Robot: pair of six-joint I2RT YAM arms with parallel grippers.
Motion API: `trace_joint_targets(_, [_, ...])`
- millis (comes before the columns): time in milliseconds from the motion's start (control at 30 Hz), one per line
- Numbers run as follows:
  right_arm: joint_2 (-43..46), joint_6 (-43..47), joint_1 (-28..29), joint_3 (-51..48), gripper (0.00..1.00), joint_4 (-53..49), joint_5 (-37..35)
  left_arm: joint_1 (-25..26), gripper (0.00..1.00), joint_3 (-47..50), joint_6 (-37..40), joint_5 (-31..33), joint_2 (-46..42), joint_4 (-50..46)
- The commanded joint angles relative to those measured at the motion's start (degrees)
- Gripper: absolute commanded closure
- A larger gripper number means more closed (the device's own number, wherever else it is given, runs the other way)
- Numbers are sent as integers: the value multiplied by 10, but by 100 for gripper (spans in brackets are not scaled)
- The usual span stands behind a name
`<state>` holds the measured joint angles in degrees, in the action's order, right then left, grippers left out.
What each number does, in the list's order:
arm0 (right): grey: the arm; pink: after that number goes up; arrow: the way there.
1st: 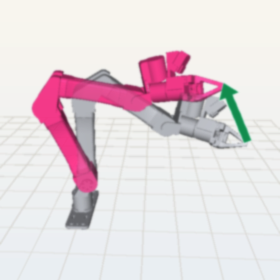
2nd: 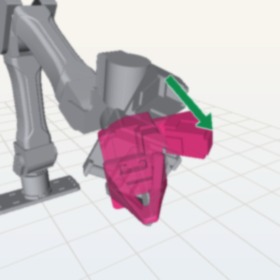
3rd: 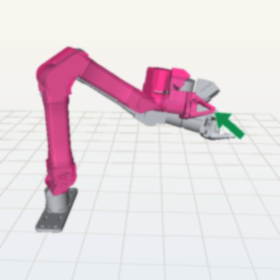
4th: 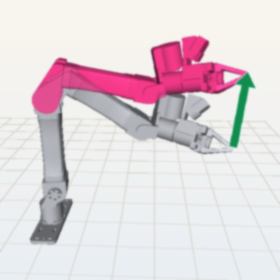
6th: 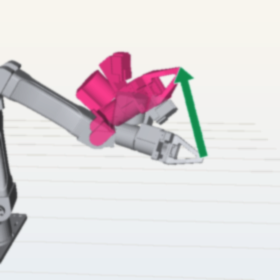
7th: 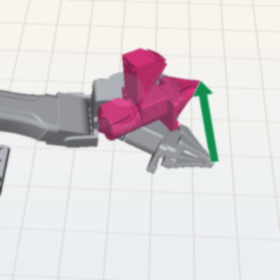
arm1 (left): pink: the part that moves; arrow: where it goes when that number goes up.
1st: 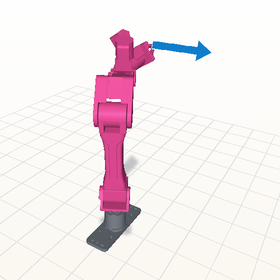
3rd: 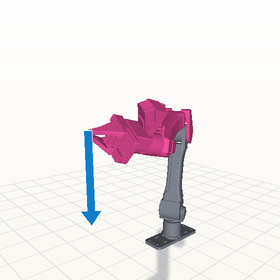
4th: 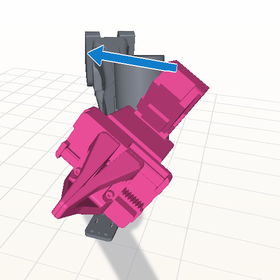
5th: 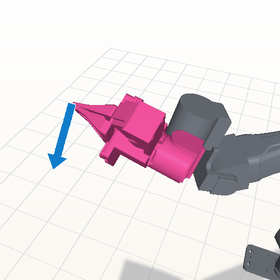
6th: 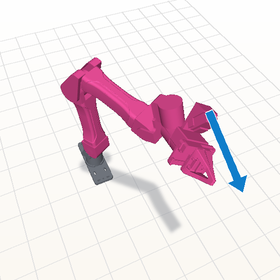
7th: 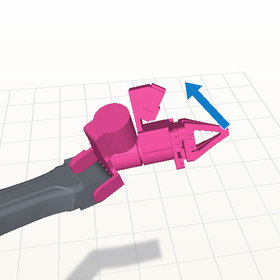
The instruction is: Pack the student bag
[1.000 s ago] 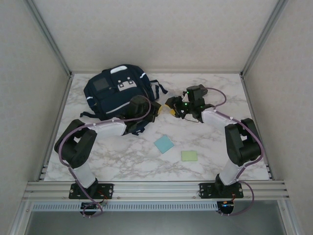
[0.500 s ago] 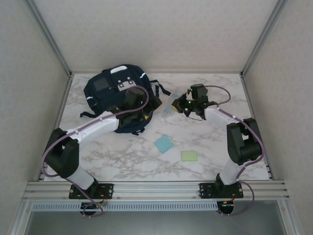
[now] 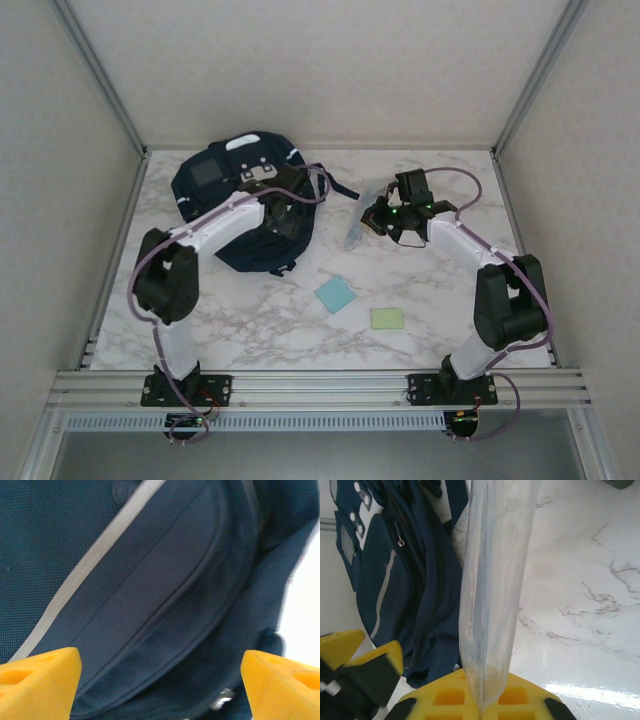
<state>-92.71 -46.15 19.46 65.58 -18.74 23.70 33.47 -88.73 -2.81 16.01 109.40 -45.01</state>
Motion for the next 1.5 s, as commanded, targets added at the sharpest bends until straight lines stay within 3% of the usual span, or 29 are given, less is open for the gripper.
trace_joint_targets(0, [18, 26, -1, 6, 100, -38, -22, -18, 19, -41, 78, 28, 31, -52])
trace_joint_targets(267, [27, 32, -1, 12, 100, -53, -34, -68, 22, -55, 76, -34, 69, -25])
trace_joint_targets(500, [32, 34, -1, 10, 100, -58, -40, -95, 38, -70, 75, -74, 127, -44])
trace_joint_targets(567, [37, 36, -1, 9, 100, -60, -46, -95, 38, -63, 74, -83, 137, -51])
trace_joint_targets(700, [45, 44, -1, 8, 100, -70, -59, -89, 28, -36, 72, -126, 135, -58])
trace_joint_targets(800, [46, 44, -2, 7, 100, -71, -65, -89, 29, -15, 68, -109, 136, -46])
trace_joint_targets(867, [45, 42, -2, 7, 100, -70, -65, -91, 50, -15, 68, -101, 147, -45])
trace_joint_targets(967, [46, 42, -2, 8, 100, -71, -64, -96, 100, -25, 62, -99, 155, -41])
trace_joint_targets(1233, [60, 66, -2, 11, 100, -75, -53, -103, 100, -112, -13, -241, 67, -72])
trace_joint_targets(1467, [57, 59, -2, 11, 100, -40, 4, -131, 100, -218, -101, -370, 29, -101])
